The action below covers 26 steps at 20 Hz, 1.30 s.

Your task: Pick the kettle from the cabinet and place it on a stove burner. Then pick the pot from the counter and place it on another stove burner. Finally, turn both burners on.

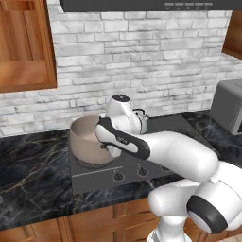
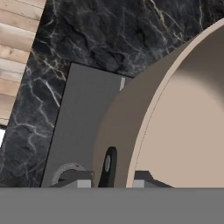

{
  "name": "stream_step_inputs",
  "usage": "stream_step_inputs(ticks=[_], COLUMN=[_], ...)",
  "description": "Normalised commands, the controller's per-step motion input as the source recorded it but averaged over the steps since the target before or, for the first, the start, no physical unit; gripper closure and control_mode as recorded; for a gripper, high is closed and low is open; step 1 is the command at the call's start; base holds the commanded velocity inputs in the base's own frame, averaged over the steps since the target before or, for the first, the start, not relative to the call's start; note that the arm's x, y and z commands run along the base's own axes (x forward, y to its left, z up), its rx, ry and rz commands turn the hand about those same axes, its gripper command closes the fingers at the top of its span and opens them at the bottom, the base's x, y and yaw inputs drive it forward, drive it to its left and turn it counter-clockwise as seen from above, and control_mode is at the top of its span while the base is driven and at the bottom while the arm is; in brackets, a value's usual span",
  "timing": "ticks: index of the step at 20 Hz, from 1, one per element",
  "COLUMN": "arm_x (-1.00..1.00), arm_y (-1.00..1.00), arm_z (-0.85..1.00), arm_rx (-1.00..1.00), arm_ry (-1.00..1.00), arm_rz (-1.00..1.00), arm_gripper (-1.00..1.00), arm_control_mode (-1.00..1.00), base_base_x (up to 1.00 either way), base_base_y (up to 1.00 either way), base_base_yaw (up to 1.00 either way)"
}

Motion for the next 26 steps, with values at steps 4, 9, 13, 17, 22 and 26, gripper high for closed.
stream_step_inputs(ticks=[4,9,13,17,22,26], arm_x=[0.24,0.22,0.2,0.13,0.04,0.0], arm_y=[-0.04,-0.01,0.0,0.0,0.0,0.0], arm_z=[-0.15,-0.11,-0.11,-0.09,-0.01,0.0], arm_rx=[-0.01,-0.01,0.0,-0.01,-0.03,-0.02], arm_ry=[0.0,0.0,0.0,0.0,0.0,0.0], arm_rz=[-0.02,-0.02,0.0,0.0,0.0,0.0], arm_gripper=[1.0,1.0,1.0,1.0,1.0,1.0], arm_control_mode=[-1.0,-1.0,-1.0,-1.0,-1.0,-1.0], base_base_x=[0.0,0.0,0.0,0.0,0.0,0.0], base_base_y=[0.0,0.0,0.0,0.0,0.0,0.0], base_base_yaw=[0.0,0.0,0.0,0.0,0.0,0.0])
